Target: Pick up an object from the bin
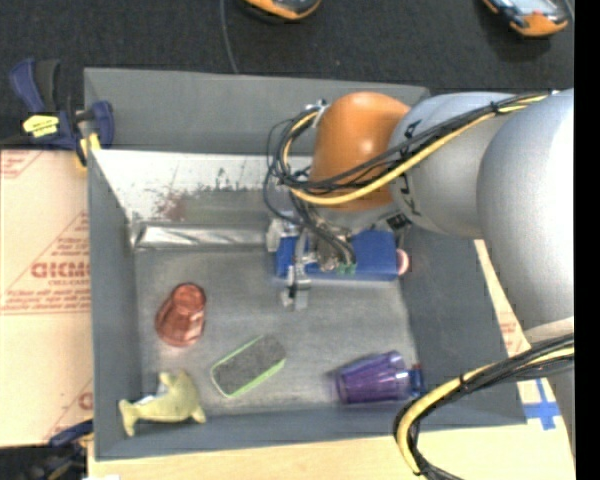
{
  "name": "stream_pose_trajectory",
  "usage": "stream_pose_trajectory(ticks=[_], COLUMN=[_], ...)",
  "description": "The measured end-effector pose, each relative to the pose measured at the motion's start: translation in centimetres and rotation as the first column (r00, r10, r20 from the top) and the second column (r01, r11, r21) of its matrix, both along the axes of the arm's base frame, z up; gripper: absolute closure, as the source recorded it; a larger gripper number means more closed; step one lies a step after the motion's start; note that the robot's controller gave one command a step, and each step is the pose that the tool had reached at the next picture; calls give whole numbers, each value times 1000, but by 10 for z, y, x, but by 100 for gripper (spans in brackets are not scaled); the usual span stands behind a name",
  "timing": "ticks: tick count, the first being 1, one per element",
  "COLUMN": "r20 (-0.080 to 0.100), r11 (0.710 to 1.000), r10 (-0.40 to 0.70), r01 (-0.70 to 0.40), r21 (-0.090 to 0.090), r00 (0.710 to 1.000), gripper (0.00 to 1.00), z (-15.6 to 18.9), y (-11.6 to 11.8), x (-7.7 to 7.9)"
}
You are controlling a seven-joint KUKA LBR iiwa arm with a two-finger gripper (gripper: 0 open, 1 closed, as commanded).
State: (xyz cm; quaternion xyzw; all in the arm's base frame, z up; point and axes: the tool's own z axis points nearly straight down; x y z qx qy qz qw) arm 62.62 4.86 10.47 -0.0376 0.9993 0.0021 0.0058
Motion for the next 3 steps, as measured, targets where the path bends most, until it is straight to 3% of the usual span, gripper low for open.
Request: stream_pose_trajectory(ticks=[1, 2, 3], r20=[1, 4, -4], r11=[1000, 999, 991], r10=[13, -45, 133], r01=[-13, 45, -133], r21=[-7, -3, -6], r00=[1000, 999, 991], gripper=[0, 0, 0], z=[-21, -12, -16], y=[1, 18, 52], x=[-51, -73, -132])
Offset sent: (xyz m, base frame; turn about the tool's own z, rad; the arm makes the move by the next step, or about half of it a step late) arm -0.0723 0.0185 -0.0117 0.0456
